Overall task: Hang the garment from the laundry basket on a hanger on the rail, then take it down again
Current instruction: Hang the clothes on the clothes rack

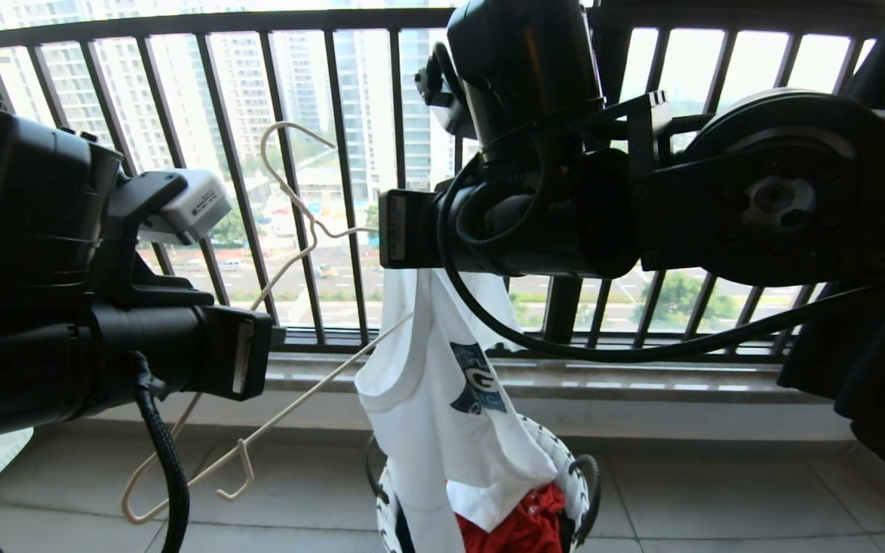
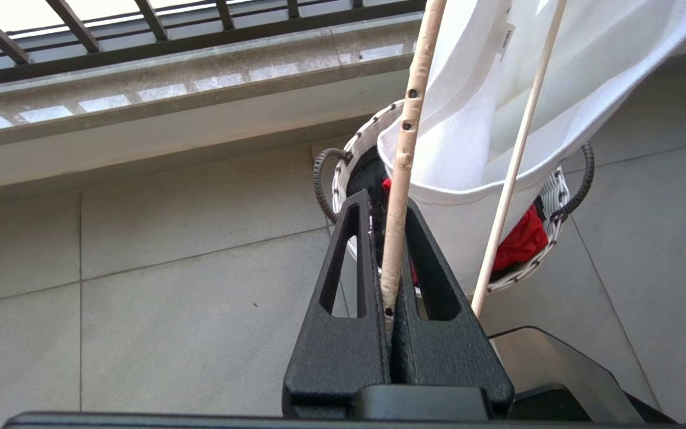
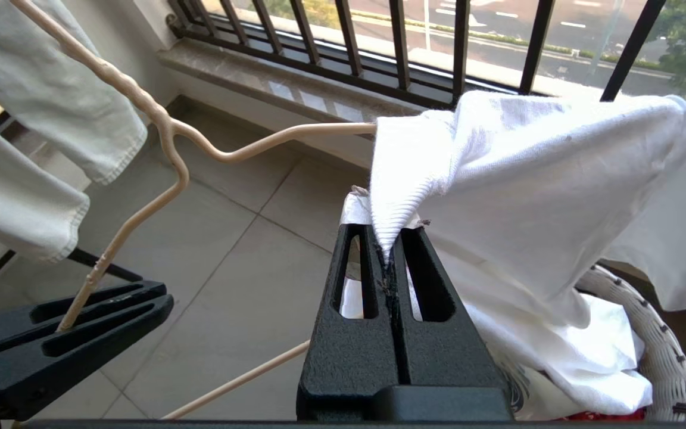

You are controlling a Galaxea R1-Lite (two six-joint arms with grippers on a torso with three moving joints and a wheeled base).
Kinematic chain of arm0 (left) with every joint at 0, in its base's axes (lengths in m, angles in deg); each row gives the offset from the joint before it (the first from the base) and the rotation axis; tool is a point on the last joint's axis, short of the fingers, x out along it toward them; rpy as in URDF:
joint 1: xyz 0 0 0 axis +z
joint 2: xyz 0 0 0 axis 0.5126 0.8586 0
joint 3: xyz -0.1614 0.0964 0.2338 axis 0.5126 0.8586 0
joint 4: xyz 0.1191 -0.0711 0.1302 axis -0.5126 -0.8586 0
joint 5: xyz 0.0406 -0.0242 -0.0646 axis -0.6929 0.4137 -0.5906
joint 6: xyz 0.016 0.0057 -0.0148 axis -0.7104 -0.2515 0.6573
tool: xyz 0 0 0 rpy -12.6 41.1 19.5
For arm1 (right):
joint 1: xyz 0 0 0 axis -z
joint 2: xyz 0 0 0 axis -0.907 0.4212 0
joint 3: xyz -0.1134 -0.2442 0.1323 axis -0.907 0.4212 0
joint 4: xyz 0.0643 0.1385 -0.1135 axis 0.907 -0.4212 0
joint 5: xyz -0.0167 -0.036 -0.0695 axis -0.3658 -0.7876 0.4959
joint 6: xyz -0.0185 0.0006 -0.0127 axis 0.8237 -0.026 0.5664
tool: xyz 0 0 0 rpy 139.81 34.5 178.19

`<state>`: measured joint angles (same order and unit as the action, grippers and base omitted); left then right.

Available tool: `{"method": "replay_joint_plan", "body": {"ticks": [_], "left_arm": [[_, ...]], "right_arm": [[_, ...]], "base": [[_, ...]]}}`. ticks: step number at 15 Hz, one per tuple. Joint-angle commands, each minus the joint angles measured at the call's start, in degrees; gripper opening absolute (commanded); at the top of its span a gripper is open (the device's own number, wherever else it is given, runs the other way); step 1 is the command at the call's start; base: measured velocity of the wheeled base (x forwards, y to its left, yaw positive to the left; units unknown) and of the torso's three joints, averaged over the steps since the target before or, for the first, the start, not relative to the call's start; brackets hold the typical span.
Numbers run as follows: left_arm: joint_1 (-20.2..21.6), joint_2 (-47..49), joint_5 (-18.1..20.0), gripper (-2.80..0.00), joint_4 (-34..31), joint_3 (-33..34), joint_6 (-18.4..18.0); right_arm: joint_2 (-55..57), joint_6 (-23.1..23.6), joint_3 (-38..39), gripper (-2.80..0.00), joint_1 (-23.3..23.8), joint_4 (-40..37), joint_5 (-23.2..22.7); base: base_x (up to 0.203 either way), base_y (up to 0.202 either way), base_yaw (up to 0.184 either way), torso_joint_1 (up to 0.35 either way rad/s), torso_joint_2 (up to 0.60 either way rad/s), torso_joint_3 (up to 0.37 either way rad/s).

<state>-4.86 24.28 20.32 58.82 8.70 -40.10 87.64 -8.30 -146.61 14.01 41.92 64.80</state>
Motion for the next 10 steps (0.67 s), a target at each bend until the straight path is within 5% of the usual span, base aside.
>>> {"method": "replay_joint_plan", "body": {"ticks": [1,10], "left_arm": [[0.0,0.1,0.6,-2.8,1.3,0.3,0.3],[0.2,1.3,6.6,-2.8,22.8,8.9,0.3]], "right_arm": [[-0.6,0.4,0.1,-2.8,-0.8,0.3,0.2],[-2.9,3.0,0.0,-2.8,-2.7,2.3,0.6]], "base": [[0.0,0.0,0.0,0.0,0.0,0.0],[0.0,0.0,0.0,0.0,0.0,0.0]]}}
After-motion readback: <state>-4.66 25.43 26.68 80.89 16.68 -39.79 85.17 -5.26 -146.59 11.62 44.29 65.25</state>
